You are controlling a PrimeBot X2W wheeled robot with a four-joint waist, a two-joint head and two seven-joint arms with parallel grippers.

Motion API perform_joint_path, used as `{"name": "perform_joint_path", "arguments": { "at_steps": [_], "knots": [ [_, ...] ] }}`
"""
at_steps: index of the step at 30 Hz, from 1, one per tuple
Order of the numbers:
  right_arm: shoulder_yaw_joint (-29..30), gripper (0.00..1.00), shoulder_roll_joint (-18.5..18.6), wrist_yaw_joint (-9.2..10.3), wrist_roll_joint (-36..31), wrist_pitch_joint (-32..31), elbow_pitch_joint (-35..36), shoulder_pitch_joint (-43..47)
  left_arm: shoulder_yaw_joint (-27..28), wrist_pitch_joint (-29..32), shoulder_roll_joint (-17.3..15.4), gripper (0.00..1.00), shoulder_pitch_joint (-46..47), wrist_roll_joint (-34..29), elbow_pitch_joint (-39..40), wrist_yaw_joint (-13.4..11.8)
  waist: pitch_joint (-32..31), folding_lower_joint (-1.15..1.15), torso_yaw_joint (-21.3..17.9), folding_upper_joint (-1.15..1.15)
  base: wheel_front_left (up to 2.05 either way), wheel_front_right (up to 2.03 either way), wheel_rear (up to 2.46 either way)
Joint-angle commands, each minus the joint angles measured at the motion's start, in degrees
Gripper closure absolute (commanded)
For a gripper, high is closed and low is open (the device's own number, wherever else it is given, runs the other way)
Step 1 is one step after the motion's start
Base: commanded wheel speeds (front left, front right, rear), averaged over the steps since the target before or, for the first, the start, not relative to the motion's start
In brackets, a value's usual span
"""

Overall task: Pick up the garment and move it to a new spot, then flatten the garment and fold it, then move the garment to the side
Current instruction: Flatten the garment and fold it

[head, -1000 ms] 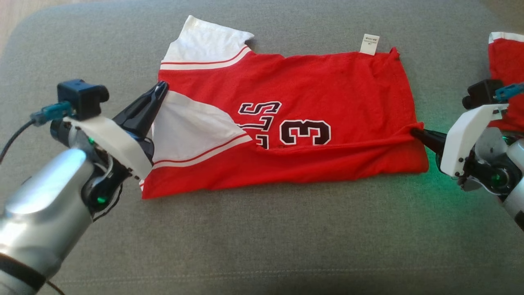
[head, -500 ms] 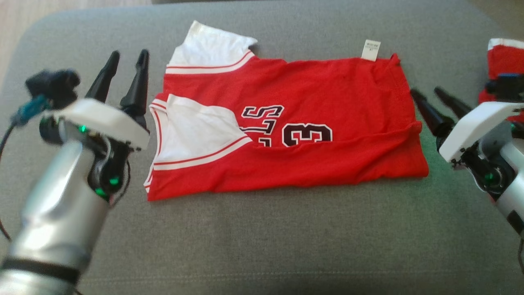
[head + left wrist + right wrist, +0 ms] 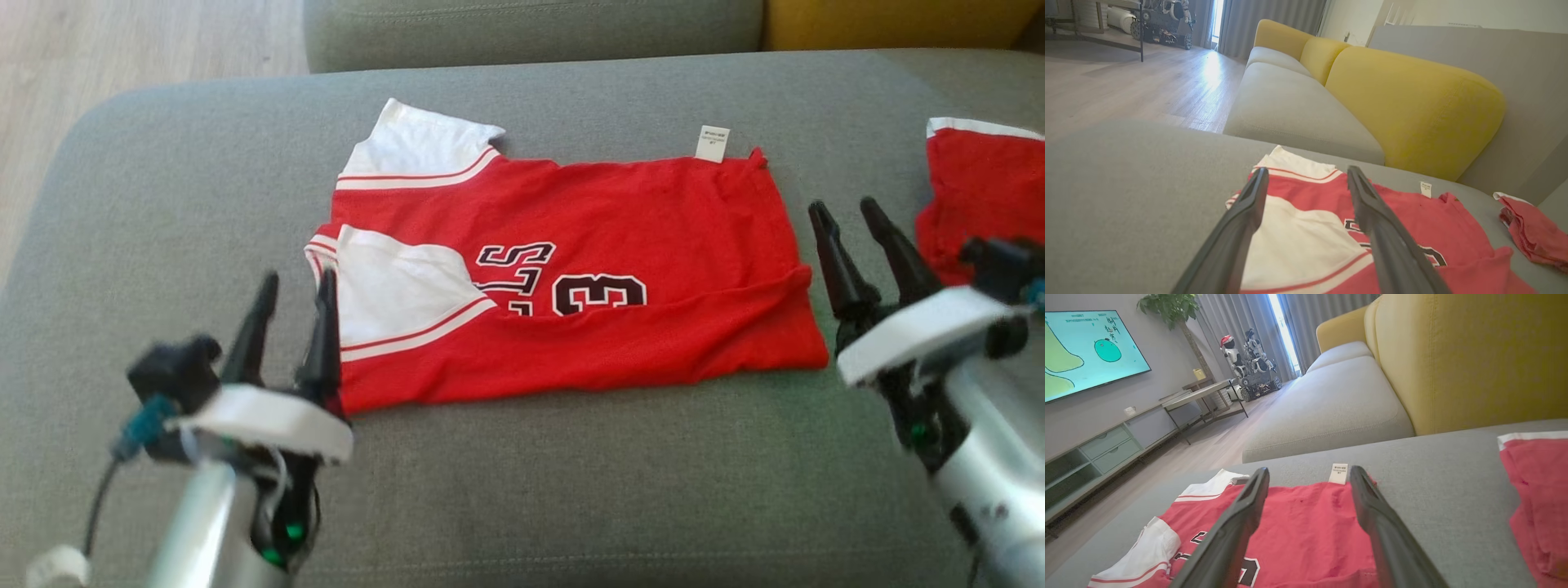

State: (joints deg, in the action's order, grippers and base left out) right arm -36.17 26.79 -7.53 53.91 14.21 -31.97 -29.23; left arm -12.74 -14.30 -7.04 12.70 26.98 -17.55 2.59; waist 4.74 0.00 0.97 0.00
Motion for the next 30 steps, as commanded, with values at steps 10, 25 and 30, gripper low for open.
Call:
{"name": "perform_joint_path", "arguments": {
  "at_steps": [10,25,30],
  "knots": [
    [15.15,0.0,-7.87,0.04,-17.71,0.78,10.53,14.69,6.83,-0.7,2.95,0.0,-3.19,-8.05,-3.11,-0.56,0.79,0.0,-2.47,0.0,0.0,0.0,0.0],
    [18.33,0.0,-12.56,0.04,-25.71,0.78,13.45,18.15,12.65,-0.7,3.9,0.0,-0.77,-13.44,-19.08,-7.02,1.18,0.0,-6.19,0.0,0.0,0.0,0.0],
    [18.52,0.0,-12.48,0.04,-25.83,0.78,13.36,18.02,13.93,-0.7,3.69,0.0,1.3,-13.42,-24.45,-8.14,1.35,0.0,-6.9,0.0,0.0,0.0,0.0]
  ]
}}
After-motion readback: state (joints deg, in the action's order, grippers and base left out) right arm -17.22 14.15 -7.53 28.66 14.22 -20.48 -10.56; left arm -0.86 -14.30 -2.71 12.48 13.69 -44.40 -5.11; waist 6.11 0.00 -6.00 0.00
